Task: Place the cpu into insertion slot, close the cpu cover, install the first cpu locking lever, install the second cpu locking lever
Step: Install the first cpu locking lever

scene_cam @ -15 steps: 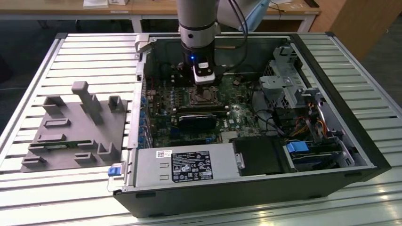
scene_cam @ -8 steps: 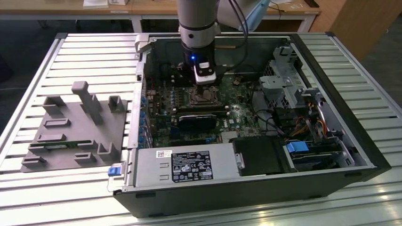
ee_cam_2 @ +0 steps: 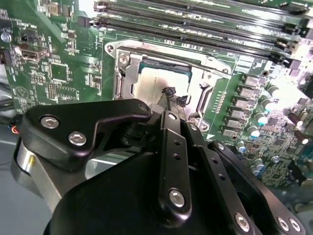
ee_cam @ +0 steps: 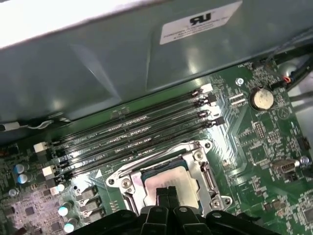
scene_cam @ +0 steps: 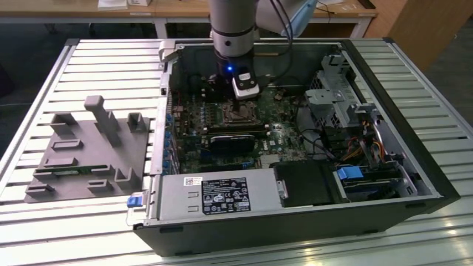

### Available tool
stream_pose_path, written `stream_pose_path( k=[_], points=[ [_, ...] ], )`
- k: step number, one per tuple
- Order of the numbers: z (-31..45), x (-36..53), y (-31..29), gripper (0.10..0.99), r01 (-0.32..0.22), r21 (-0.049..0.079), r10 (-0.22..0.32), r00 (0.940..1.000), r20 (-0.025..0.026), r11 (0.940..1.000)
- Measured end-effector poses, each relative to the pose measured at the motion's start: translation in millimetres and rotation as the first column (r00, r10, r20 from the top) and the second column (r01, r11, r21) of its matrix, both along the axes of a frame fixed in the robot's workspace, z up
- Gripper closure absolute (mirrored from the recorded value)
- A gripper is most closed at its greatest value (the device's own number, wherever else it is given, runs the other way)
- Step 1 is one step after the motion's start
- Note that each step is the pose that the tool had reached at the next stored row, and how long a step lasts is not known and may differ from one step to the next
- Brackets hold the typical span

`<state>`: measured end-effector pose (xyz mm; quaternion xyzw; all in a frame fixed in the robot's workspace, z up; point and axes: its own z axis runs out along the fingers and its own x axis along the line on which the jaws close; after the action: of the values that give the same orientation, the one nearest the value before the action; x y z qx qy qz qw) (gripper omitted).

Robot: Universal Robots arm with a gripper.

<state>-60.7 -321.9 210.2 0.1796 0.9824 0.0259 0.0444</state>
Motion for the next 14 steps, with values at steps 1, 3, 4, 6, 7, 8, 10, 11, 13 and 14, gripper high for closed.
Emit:
stream_pose_path(
  k=[1, 3, 4, 6, 7, 8, 10, 11, 13, 14],
  points=[
    [-0.2, 0.9, 0.0, 0.980, -0.007, 0.000, 0.007, 1.0000, -0.0001, 1.0000],
    [-0.7, 3.1, 0.0, 0.980, -0.018, -0.002, 0.018, 0.9998, -0.0005, 0.9998],
    [-0.9, 4.2, 0.0, 0.980, -0.023, -0.002, 0.023, 0.9997, -0.0009, 0.9997],
    [-1.0, 6.4, 0.0, 0.980, -0.038, -0.007, 0.038, 0.9993, -0.0018, 0.9992],
    [-1.0, 6.4, 0.0, 0.980, -0.045, -0.008, 0.045, 0.9990, -0.0019, 0.9989],
    [-1.0, 6.5, 0.0, 0.980, -0.055, -0.010, 0.055, 0.9985, -0.0020, 0.9984],
    [-1.0, 6.5, 0.0, 0.980, -0.077, -0.014, 0.077, 0.9970, -0.0022, 0.9969],
    [-0.9, 6.5, 0.0, 0.980, -0.083, -0.014, 0.083, 0.9965, -0.0022, 0.9964],
    [0.6, 6.5, 0.0, 0.980, -0.087, -0.014, 0.087, 0.9962, -0.0023, 0.9961],
    [2.3, 6.5, 0.0, 0.980, -0.087, -0.014, 0.087, 0.9962, -0.0021, 0.9961]
  ],
)
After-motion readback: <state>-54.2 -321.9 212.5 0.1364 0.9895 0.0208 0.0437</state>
